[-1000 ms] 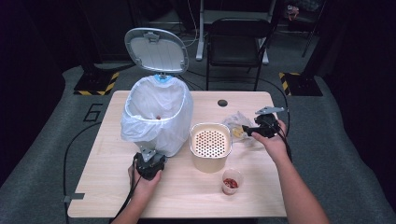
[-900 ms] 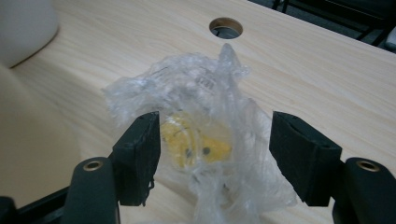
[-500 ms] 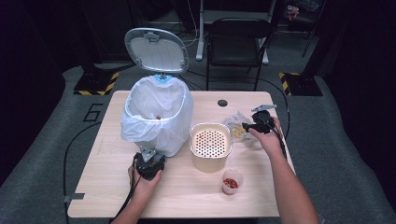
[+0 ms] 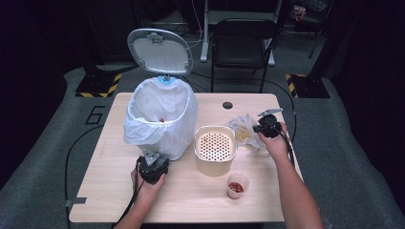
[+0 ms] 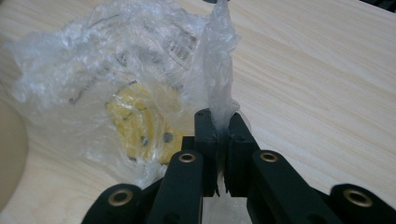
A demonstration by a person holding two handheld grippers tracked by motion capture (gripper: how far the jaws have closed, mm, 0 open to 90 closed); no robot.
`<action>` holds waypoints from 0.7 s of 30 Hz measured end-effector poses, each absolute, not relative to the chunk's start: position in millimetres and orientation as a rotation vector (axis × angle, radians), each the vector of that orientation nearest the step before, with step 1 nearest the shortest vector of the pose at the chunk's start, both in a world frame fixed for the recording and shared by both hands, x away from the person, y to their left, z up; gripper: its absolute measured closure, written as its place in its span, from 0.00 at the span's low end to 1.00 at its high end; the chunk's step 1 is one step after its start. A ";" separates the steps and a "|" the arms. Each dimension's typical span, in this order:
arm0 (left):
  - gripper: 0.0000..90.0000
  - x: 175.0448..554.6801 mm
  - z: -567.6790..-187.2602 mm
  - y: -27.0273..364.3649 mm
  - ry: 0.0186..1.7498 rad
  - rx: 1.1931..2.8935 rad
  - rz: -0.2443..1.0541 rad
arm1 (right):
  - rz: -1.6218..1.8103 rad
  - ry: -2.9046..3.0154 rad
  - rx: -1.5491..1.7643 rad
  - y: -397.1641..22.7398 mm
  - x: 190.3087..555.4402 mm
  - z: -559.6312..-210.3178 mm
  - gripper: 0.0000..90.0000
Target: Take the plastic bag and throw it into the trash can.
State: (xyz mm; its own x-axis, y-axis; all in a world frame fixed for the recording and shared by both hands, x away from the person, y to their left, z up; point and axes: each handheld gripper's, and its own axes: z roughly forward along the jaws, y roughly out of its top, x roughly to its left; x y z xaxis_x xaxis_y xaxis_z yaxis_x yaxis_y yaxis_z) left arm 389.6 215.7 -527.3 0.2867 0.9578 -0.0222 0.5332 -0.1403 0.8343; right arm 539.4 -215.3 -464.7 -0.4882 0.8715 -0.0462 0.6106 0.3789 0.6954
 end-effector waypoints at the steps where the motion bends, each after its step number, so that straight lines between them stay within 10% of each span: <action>1: 0.56 389.5 -527.2 215.8 1.350 1.794 0.700 | 0.886 2.234 1.295 -215.9 539.0 -463.8 0.97; 21: 0.56 389.6 -527.3 215.7 1.349 1.791 0.699 | 0.999 2.199 1.225 -212.6 525.7 -397.5 0.97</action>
State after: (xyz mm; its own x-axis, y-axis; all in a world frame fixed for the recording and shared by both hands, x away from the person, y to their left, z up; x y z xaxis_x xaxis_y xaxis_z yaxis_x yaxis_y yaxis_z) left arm 389.6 215.7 -527.3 0.2878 0.9574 -0.0232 0.5334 -0.1401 0.8342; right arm 525.7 -212.6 -397.5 -0.5172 0.8556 -0.0224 0.5460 0.3500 0.7611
